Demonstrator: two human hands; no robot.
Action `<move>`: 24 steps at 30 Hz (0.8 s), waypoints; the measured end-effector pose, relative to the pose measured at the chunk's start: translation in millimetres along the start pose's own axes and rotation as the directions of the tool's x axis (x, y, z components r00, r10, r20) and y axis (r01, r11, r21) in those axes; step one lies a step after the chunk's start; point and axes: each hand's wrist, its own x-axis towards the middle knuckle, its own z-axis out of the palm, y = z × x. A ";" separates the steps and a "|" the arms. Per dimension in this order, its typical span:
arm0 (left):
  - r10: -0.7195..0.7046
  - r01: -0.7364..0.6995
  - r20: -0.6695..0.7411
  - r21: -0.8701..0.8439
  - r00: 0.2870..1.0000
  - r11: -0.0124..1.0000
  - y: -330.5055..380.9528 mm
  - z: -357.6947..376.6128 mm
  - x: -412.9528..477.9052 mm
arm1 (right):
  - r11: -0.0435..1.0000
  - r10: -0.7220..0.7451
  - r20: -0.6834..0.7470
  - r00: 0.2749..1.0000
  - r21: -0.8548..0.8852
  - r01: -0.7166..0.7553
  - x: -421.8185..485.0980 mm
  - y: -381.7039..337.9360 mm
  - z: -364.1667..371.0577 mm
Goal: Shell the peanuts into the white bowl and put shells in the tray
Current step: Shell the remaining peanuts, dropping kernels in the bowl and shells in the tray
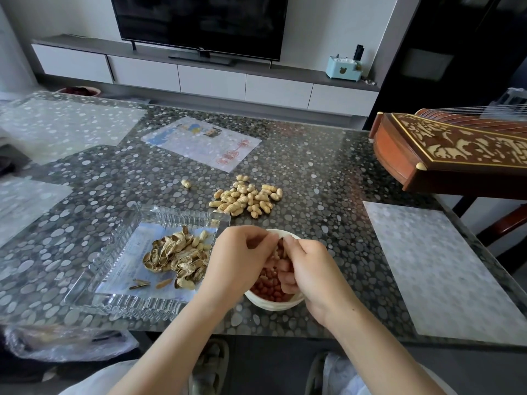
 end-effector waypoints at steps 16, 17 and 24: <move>0.012 -0.010 -0.031 0.043 0.999 0.999 -10.2 -16.6 9.6 | 0.701 -0.405 0.045 0.913 -0.626 0.342 11.4 6.2 -32.8; 0.024 -0.021 -0.031 0.073 0.999 0.997 -11.3 -18.3 9.6 | 0.693 -0.407 0.050 0.912 -0.633 0.344 13.1 7.7 -33.2; -0.040 0.039 -0.128 -0.006 0.991 0.999 -20.7 -48.4 18.6 | 0.911 -0.326 0.033 0.945 -0.255 0.323 12.9 -2.6 -25.4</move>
